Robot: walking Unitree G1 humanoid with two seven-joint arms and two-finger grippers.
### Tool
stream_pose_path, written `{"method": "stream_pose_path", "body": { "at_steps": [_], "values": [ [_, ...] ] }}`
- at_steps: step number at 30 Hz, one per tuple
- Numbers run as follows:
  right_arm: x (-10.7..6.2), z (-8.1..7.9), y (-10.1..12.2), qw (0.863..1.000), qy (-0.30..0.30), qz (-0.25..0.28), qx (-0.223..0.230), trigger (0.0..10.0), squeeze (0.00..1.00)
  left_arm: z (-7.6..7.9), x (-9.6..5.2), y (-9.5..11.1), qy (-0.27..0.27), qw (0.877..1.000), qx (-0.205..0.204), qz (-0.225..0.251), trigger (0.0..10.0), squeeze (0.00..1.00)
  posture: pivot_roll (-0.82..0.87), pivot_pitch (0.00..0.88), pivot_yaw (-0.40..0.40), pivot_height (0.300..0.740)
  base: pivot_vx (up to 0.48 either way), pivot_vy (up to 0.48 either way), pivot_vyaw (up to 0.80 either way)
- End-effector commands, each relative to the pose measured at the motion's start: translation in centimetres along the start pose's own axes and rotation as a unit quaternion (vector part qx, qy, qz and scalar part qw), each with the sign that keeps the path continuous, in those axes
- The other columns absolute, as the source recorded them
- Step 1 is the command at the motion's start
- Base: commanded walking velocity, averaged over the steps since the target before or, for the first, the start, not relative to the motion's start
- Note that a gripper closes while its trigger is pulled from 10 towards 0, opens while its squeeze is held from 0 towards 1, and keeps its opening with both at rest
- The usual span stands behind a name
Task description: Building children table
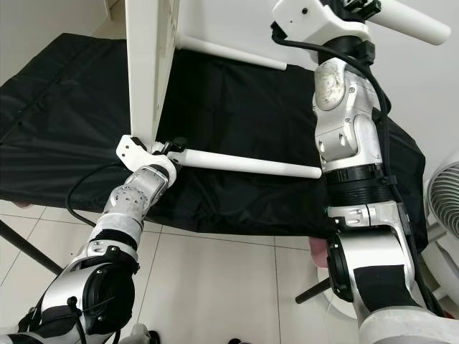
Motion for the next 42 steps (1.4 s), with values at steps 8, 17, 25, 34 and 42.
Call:
{"method": "stream_pose_path", "body": {
  "at_steps": [8,17,25,34,42],
  "values": [
    [0.1,4.0,1.1,0.989,-0.08,-0.005,0.121,0.0,0.0,4.2,0.4,-4.7,-0.01,0.998,-0.045,-0.05,0.0,0.0,-0.03,0.124,0.005,0.74,0.0,0.0,0.0],
    [0.3,4.0,1.0,0.989,-0.076,-0.011,0.126,0.0,0.0,10.1,-0.2,0.0,-0.065,0.993,-0.086,0.047,0.0,0.0,-0.03,0.14,-0.016,0.74,0.0,0.0,0.0],
    [0.3,4.1,1.0,0.989,-0.074,-0.012,0.128,0.0,0.0,12.2,-1.1,2.8,-0.098,0.985,-0.097,0.103,0.0,0.0,-0.02,0.141,-0.017,0.74,0.0,0.0,0.0],
    [1.8,4.4,3.7,0.989,-0.039,0.044,0.133,0.0,0.0,14.9,-7.9,17.6,-0.169,0.916,-0.015,0.364,0.0,0.0,0.02,0.158,-0.042,0.74,0.0,0.0,0.0],
    [2.6,5.2,5.9,0.987,-0.036,0.095,0.123,0.0,0.0,16.0,-14.1,23.9,-0.196,0.845,0.024,0.496,0.0,0.0,0.05,0.161,-0.065,0.74,0.0,0.0,0.0]
  ]
}}
Point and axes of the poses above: a point about 5 cm out from each wrist's last joint towards the gripper, its own x axis pointing out of the wrist towards the gripper, its own y axis along the axis of the wrist's last joint, z = x × y, the point moved 6 cm from there along x, pointing out of the wrist towards the gripper, and after that the axes turned 12 degrees about x, right-handed, at the moved point
